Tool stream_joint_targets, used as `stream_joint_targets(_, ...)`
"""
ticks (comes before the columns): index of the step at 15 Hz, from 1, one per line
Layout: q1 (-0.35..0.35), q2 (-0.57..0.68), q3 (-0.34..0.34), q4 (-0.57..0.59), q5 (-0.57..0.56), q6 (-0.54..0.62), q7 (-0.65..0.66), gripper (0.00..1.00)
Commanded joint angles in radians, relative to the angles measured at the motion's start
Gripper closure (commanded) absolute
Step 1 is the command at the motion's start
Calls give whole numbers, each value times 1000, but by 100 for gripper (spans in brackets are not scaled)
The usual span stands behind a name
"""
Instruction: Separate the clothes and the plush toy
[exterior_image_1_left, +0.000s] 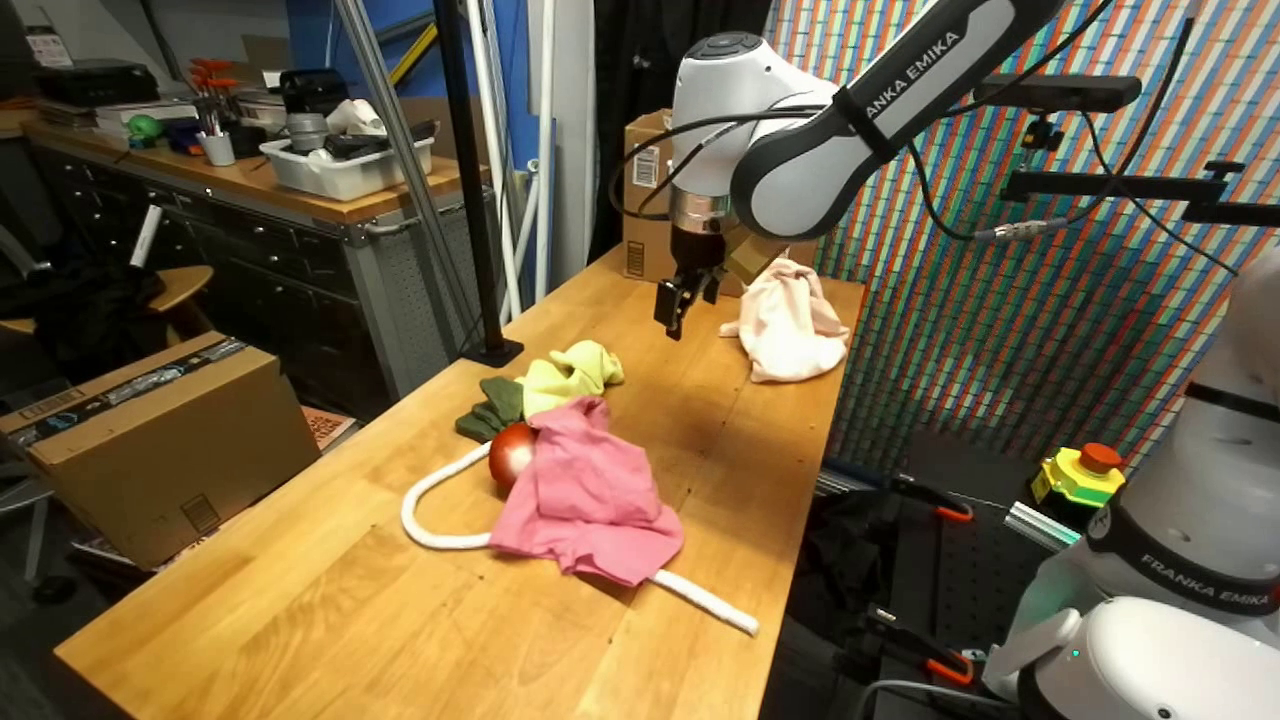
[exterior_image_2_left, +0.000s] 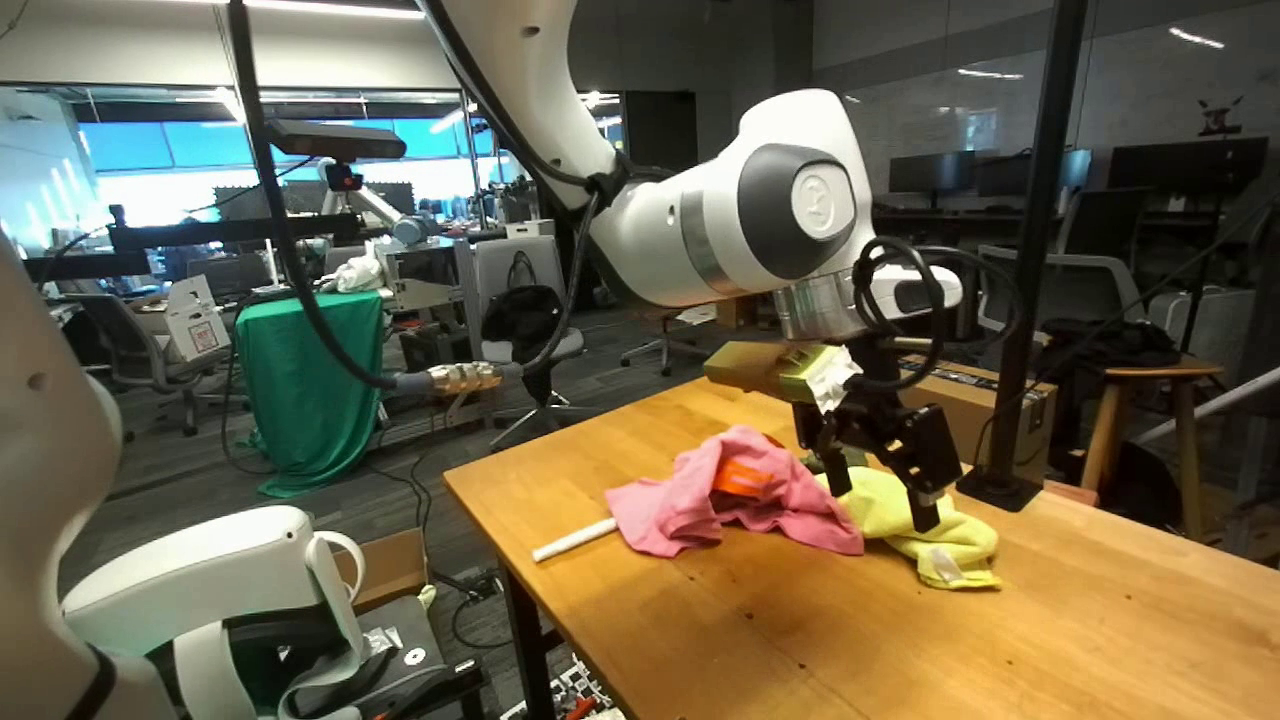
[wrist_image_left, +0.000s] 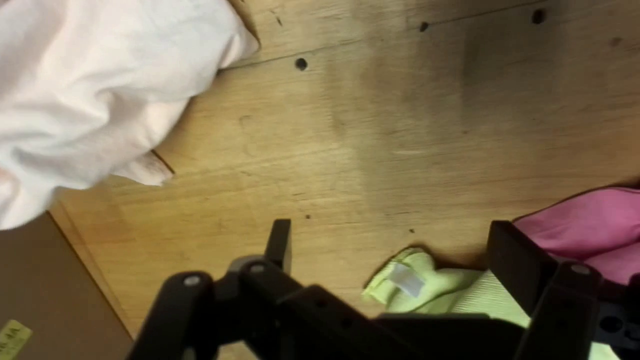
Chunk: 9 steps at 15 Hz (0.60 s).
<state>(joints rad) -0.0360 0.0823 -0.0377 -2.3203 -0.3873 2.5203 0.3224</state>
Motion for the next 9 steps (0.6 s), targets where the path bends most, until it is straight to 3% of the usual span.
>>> stream_joint_targets(1,9,36,29,37,172,46,-262,0)
stream_joint_targets(4,8,88,55,85,300,70,-437,0)
stream_joint_targets(9,3,217,72,206,365,107,-529,0)
